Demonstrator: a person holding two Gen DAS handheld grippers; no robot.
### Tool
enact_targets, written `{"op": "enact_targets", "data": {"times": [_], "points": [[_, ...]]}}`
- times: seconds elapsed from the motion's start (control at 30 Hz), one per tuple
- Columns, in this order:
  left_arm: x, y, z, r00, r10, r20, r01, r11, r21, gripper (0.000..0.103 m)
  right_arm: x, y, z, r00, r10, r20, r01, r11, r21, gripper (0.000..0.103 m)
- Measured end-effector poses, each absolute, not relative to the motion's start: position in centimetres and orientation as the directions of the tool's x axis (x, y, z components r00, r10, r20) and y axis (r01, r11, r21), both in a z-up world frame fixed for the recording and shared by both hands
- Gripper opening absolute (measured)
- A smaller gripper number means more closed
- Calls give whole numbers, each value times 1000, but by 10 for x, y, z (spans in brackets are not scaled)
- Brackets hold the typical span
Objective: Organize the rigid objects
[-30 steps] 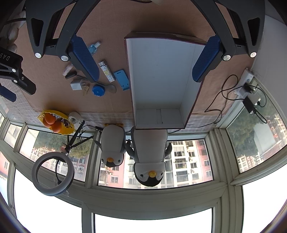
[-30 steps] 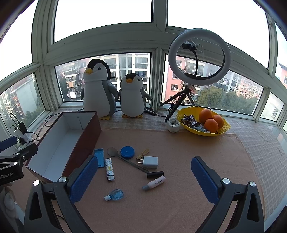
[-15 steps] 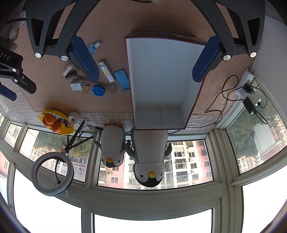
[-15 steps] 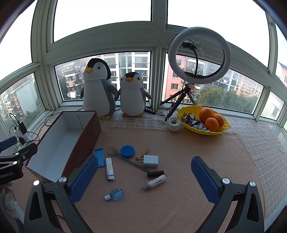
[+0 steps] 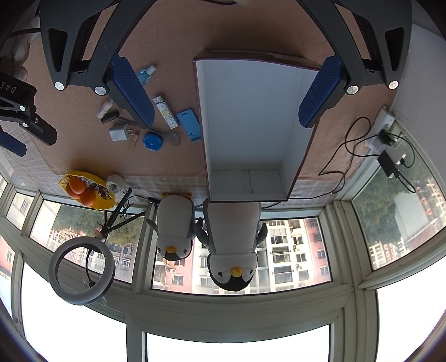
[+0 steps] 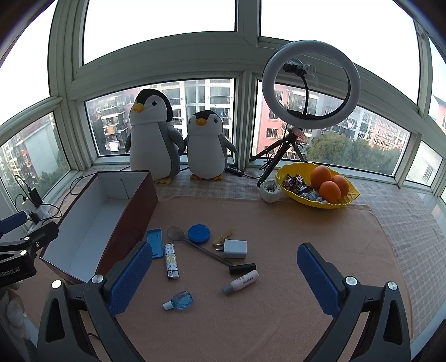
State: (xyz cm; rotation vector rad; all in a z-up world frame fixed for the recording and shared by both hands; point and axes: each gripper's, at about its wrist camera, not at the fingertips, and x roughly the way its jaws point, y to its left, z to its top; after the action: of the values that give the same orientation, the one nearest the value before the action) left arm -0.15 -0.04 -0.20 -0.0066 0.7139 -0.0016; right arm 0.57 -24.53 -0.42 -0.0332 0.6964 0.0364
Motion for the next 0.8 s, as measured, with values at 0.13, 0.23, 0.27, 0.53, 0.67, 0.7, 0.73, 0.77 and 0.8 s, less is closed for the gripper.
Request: {"op": "enact_targets", "data": {"times": [0.13, 0.23, 0.27, 0.53, 0.67, 0.7, 0.73, 0.77, 0.8], "points": [[-1, 0, -2, 755, -4, -655, -1, 1000, -7, 103, 6, -246, -4, 767, 22, -641, -45, 999, -19, 102], [-1, 0, -2, 756, -4, -655, -1, 1000, -6, 103, 6, -246, -4, 767, 23, -642, -45, 999, -18, 102], [-1, 0, -2, 755, -4, -655, -1, 1000, -7, 103, 6, -246, -4, 766, 23, -642, -45, 999, -19, 102], [-1, -1, -2, 755, -3, -656, -2, 1000, -6, 103, 6, -244, -6, 764, 22, -644, -45, 999, -20, 102], [0, 1, -6, 752, 0, -659, -6, 1000, -6, 103, 7, -244, -9, 761, 23, -649, -46, 999, -18, 102], [0, 3, -8, 751, 2, -661, -8, 1000, -6, 103, 6, -243, -10, 760, 24, -650, -46, 999, -17, 102], [0, 3, -9, 750, 2, -661, -10, 1000, -7, 103, 7, -243, -10, 759, 24, -651, -46, 999, -17, 102], [1, 4, -9, 749, 4, -662, -12, 1000, -7, 103, 7, -243, -11, 757, 25, -653, -46, 999, -16, 102], [1, 4, -9, 749, 6, -662, -14, 1000, -7, 103, 7, -243, -11, 757, 25, -653, -47, 999, -15, 102]]}}
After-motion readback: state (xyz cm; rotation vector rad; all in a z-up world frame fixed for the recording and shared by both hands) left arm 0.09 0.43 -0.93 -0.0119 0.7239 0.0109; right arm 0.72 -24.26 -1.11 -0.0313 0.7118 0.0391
